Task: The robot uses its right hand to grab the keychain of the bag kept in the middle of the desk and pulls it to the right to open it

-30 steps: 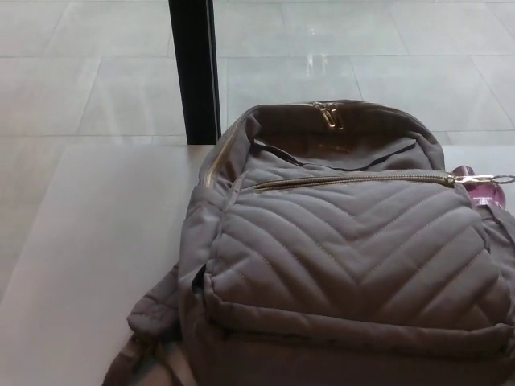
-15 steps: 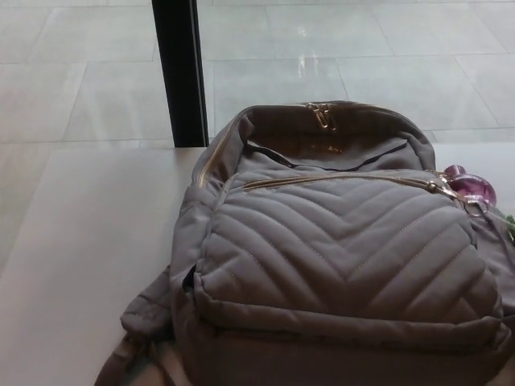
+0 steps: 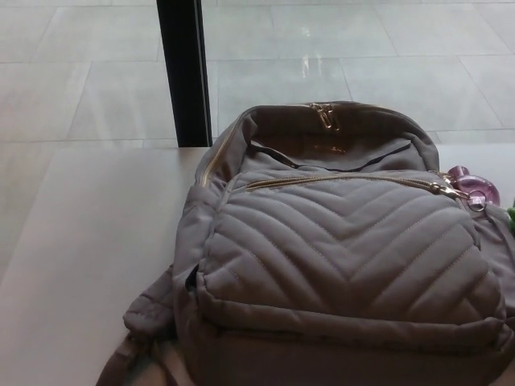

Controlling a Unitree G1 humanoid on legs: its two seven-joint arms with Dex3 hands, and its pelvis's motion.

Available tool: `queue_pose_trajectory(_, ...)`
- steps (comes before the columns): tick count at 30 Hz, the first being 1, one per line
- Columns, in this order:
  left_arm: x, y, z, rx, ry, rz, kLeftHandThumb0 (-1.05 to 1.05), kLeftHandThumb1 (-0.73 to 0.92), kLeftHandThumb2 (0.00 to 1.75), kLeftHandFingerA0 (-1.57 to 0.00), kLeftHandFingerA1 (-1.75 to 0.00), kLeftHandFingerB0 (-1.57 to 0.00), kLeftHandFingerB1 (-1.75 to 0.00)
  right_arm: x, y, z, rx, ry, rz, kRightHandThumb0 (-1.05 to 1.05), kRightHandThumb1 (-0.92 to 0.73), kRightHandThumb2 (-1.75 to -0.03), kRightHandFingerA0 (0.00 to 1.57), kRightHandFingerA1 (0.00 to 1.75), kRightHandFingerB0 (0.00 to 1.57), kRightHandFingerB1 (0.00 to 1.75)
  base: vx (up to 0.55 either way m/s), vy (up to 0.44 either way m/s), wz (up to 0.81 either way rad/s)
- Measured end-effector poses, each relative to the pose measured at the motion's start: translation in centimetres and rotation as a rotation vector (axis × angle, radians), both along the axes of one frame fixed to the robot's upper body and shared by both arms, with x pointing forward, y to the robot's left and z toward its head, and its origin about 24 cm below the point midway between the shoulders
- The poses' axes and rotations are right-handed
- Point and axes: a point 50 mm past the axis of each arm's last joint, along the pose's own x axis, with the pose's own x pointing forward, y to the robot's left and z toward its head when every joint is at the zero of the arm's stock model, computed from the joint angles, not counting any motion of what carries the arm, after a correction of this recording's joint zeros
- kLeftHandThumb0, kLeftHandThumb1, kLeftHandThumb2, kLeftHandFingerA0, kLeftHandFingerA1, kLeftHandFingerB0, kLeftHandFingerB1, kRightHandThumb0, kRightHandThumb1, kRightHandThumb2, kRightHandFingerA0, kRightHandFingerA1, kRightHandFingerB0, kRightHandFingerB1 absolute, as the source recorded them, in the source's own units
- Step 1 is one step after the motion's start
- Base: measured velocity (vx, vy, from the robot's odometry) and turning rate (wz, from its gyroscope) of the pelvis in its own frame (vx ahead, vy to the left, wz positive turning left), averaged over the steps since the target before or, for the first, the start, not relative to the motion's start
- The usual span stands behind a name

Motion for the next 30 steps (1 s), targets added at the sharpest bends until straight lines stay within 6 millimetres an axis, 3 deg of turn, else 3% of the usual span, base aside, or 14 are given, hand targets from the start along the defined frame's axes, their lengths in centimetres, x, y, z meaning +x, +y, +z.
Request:
queue_pose_trajectory(2,0.0,0.0,0.0,0.000,0.000,0.000,-0.83,0.92,0.80,-0.77,-0.53,-0.56,-0.46,-0.5,-0.7,0.0,0.029,-0.001,-0.030,-1.05,-0.60,-1.01,0.00,0.12,0.00,0.05,0.00,0.000,0.00)
queue_pose_trajectory(3,0.0,0.0,0.0,0.000,0.000,-0.001,-0.84,0.92,0.78,-0.77,-0.52,-0.56,-0.45,-0.8,-1.0,0.1,0.043,-0.003,-0.045,-0.83,-0.48,-0.76,0.00,0.00,0.00,0.04,0.00,0.000,0.00)
queue_pose_trajectory(6,0.0,0.0,0.0,0.000,0.000,-0.001,-0.82,0.92,0.79,-0.77,-0.53,-0.56,-0.46,-1.7,-2.2,0.1,0.090,-0.013,-0.097,-0.70,-0.45,-0.83,0.00,0.27,0.00,0.14,0.00,0.000,0.00)
queue_pose_trajectory(7,0.0,0.0,0.0,0.000,0.000,-0.001,-0.82,0.92,0.79,-0.78,-0.53,-0.58,-0.47,-2.1,-2.9,0.2,0.109,-0.018,-0.128,-0.55,-0.63,-0.60,0.26,0.51,0.06,0.22,0.00,0.000,0.00)
queue_pose_trajectory(9,0.0,0.0,0.0,0.000,0.000,-0.001,-0.82,0.92,0.79,-0.78,-0.53,-0.58,-0.47,-2.9,-4.2,0.1,0.147,-0.026,-0.185,-0.55,-0.63,-0.60,0.26,0.51,0.06,0.22,0.00,0.000,0.00)
queue_pose_trajectory(10,0.0,0.0,0.0,0.000,0.000,-0.001,-0.83,0.92,0.79,-0.78,-0.54,-0.58,-0.47,-3.4,-5.0,-0.1,0.169,-0.028,-0.221,-0.59,-0.50,-0.81,0.62,0.79,0.05,0.35,0.00,0.000,0.00)
queue_pose_trajectory(11,0.0,0.0,0.0,0.000,0.000,-0.001,-0.83,0.92,0.77,-0.76,-0.53,-0.57,-0.46,-4.0,-5.7,-0.3,0.192,-0.031,-0.256,-0.54,-0.63,-0.59,0.56,0.69,0.10,0.29,0.00,0.000,0.00)
queue_pose_trajectory(12,0.0,0.0,0.0,0.000,0.000,-0.001,-0.83,0.92,0.78,-0.75,-0.52,-0.56,-0.46,-4.3,-6.1,-0.5,0.208,-0.032,-0.279,-0.33,-0.50,-1.02,0.85,0.94,0.00,0.50,0.00,0.000,0.00)
queue_pose_trajectory(13,0.0,0.0,0.0,0.000,0.000,-0.001,-0.83,0.92,0.78,-0.75,-0.52,-0.56,-0.46,-4.9,-6.8,-0.8,0.232,-0.033,-0.317,-0.33,-0.50,-1.02,0.85,0.94,0.00,0.50,0.00,0.000,0.00)
queue_pose_trajectory(14,0.0,0.0,0.0,0.000,0.000,-0.001,-0.83,0.92,0.79,-0.74,-0.52,-0.55,-0.46,-5.5,-7.5,-1.2,0.257,-0.031,-0.358,-0.49,-0.63,-0.60,0.78,1.04,0.13,0.30,0.00,0.000,0.00)
queue_pose_trajectory(15,0.0,0.0,0.0,0.000,0.000,-0.001,-0.82,0.92,0.78,-0.78,-0.50,-0.59,-0.45,-6.2,-8.3,-1.7,0.286,-0.030,-0.400,-0.46,-0.64,-0.59,0.65,0.80,0.13,0.32,0.00,0.000,0.00)
queue_pose_trajectory(18,0.0,0.0,0.0,0.000,0.000,-0.001,-0.82,0.92,0.77,-0.79,-0.53,-0.59,-0.45,-8.0,-10.0,-2.9,0.356,-0.027,-0.511,-0.48,-0.63,-0.58,0.66,0.77,0.21,0.37,0.00,0.000,0.00)
queue_pose_trajectory(21,0.0,0.0,0.0,0.000,0.001,-0.001,-0.90,0.80,0.88,-0.77,-0.57,-0.56,-0.49,-10.4,-11.7,-4.5,0.445,-0.024,-0.639,-0.49,-0.64,-0.59,0.30,0.47,0.24,0.32,0.00,0.000,0.00)
queue_pose_trajectory(30,0.0,0.1,0.0,0.005,0.008,-0.006,-0.82,0.92,0.73,-0.77,-0.54,-0.54,-0.43,-18.1,-14.0,-11.0,0.695,0.104,-0.990,-0.62,-0.62,-0.59,0.44,0.49,0.34,0.31,0.00,0.000,0.00)
